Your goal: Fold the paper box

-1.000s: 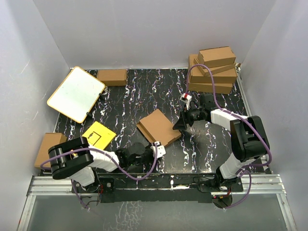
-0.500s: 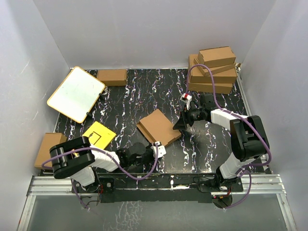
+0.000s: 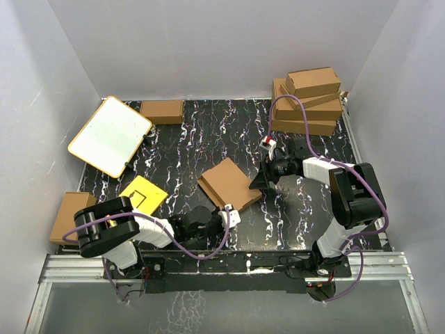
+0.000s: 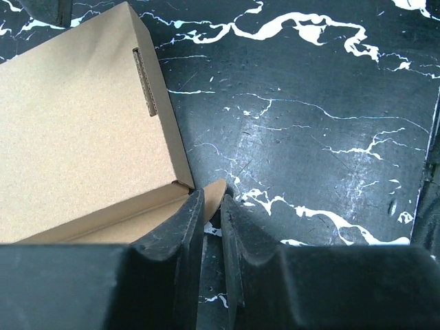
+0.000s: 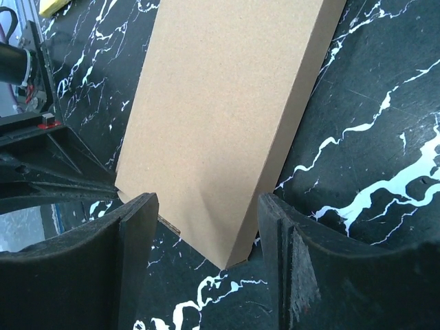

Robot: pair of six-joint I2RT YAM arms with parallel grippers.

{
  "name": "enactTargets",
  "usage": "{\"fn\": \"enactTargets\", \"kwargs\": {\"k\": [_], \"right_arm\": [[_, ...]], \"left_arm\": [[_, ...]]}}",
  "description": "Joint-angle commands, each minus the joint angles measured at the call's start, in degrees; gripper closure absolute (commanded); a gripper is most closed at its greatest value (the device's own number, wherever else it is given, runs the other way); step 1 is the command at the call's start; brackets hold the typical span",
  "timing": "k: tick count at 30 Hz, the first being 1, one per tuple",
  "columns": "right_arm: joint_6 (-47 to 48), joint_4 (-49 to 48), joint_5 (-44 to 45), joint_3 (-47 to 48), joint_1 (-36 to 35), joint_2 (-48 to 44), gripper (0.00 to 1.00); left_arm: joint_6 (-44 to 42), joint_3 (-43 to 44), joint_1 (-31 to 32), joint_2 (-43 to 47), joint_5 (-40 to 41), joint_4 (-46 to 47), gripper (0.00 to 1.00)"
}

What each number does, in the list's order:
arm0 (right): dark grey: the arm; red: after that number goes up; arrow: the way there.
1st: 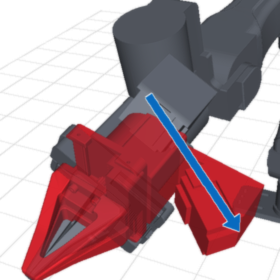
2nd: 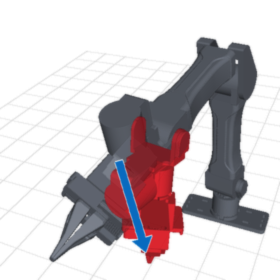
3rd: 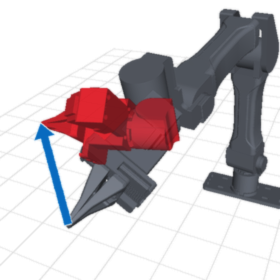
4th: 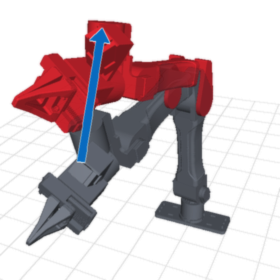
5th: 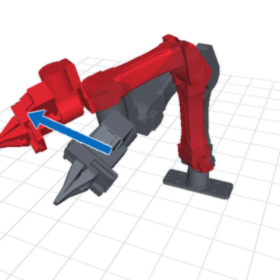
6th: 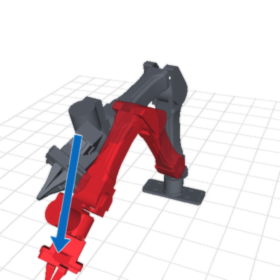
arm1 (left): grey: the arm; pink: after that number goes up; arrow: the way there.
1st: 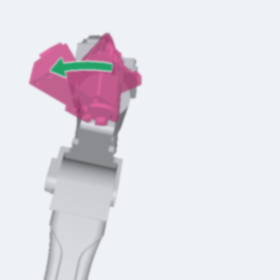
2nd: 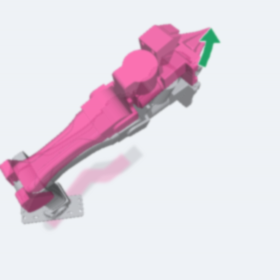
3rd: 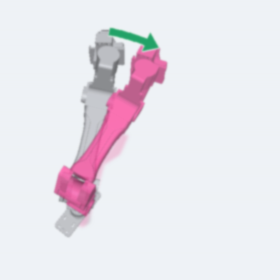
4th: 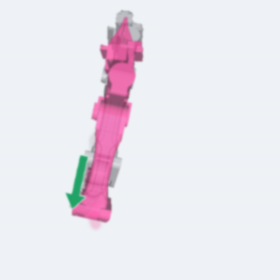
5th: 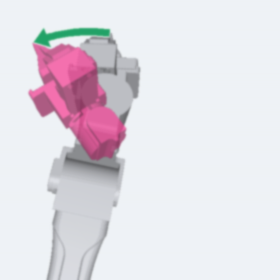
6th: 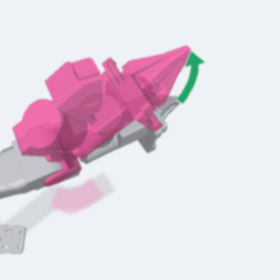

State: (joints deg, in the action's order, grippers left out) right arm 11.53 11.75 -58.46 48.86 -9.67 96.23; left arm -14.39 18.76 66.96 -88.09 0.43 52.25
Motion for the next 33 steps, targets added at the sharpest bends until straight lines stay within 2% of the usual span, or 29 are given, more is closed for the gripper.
{"fn": "enactTargets", "kwargs": {"k": [1, 9, 19, 33], "right_arm": [[-1.7, -3.2, -2.0, 1.1, 0.4, 0.2, 0.35], [-3.7, -4.6, -2.7, 0.8, 1.0, 0.5, 0.35], [-7.3, -7.0, -3.7, -0.1, 2.3, 1.8, 0.29], [-12.9, -9.8, 0.3, -1.3, 2.4, 5.6, 0.34]], "left_arm": [[0.2, 1.2, 0.3, 0.1, 0.6, 0.8, 0.86], [0.5, 0.9, 0.3, 0.2, 1.0, 1.0, 0.93], [1.1, 0.5, 0.3, 0.8, 1.7, 1.3, 0.94], [2.1, 0.2, 0.3, 1.2, 2.3, 1.0, 1.00]]}}
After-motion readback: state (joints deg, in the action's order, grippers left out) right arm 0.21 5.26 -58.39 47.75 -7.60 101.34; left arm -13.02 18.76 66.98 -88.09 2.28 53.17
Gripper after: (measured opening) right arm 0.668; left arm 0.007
